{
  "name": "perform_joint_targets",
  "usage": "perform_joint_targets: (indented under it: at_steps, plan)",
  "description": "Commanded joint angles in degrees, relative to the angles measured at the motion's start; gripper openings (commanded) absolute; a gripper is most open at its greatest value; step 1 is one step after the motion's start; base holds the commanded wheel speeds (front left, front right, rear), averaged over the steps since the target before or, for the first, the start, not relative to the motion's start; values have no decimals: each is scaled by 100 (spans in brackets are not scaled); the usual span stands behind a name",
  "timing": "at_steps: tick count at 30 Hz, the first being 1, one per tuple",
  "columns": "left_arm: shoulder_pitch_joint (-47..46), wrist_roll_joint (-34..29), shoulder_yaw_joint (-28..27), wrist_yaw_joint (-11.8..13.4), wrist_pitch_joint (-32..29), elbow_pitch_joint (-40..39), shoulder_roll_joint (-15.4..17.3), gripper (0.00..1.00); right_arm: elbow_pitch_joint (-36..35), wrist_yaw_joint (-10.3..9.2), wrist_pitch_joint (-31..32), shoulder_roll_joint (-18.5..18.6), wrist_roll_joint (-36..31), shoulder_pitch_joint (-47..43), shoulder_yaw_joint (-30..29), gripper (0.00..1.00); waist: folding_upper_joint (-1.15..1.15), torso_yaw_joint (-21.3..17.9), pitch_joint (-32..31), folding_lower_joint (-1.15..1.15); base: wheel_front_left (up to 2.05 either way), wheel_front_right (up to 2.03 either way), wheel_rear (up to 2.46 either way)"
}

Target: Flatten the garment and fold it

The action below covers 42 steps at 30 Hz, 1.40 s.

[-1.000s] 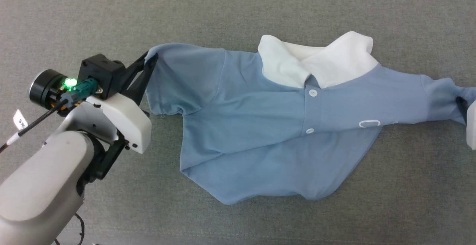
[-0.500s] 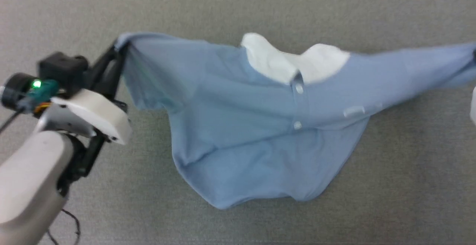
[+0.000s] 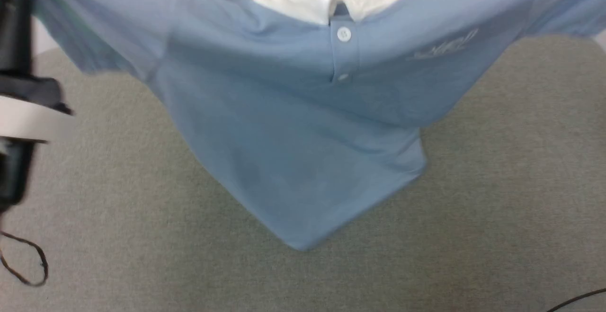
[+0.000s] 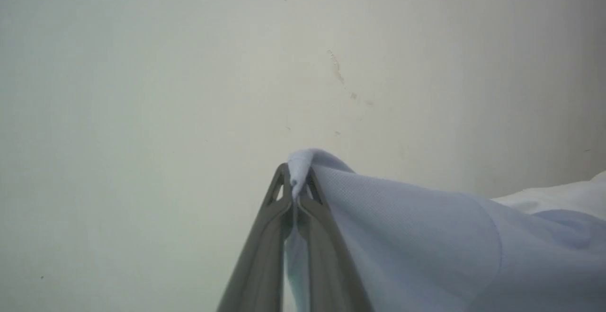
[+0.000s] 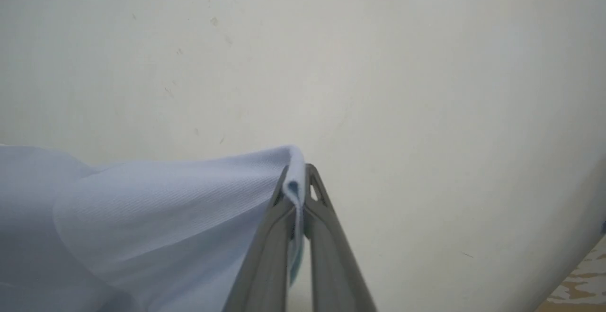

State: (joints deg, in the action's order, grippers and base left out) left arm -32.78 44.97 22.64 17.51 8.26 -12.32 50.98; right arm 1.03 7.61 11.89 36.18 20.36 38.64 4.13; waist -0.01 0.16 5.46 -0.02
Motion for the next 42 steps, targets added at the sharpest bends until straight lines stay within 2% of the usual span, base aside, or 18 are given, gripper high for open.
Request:
perform_joint_targets:
  at_steps: [1, 6, 11, 15, 22, 27, 31, 36, 42]
  plan:
    - [37, -28, -208, 65, 93, -159, 226, 0, -136, -12, 53, 50, 42, 206, -58, 0, 1, -181, -187, 2, 0, 0, 0]
    - [-238, -22, -628, 131, 163, -486, 513, 0, -271, -12, 289, 272, 108, 802, -79, 0, 1, -219, -163, 2, 0, 0, 0]
    - [-695, -12, -728, 71, -44, -487, 653, 0, -16, -12, 402, 423, 185, 1560, 73, 0, 1, -229, 52, 2, 0, 0, 0]
    - [-1045, -2, -696, -60, -218, -331, 702, 0, 262, -12, 356, 447, 208, 2040, 245, 0, 1, -255, 284, 2, 0, 0, 0]
    - [-2214, -91, -407, -573, -682, 411, 644, 0, 1185, -12, 133, 419, 115, 3239, 744, 0, 1, -302, 1154, 2, 0, 0, 0]
    - [-3412, -383, -73, -1002, -876, 1217, 313, 0, 2009, -12, -138, 245, -68, 4274, 983, 0, 1, -323, 1860, 2, 0, 0, 0]
    - [-4450, -681, 98, -1242, -743, 2017, -91, 0, 2786, -12, -431, -15, -235, 5097, 858, 0, 1, -318, 2353, 2, 0, 0, 0]
    - [-5594, -1024, 199, -1416, -200, 3045, -630, 0, 3689, -12, -937, -419, -543, 5924, 676, 0, 1, -312, 2798, 2, 0, 0, 0]
    - [-6609, -1332, 199, -1480, 475, 3995, -1108, 0, 4502, -12, -1632, -805, -992, 6637, 318, 0, 1, -296, 3133, 2, 0, 0, 0]
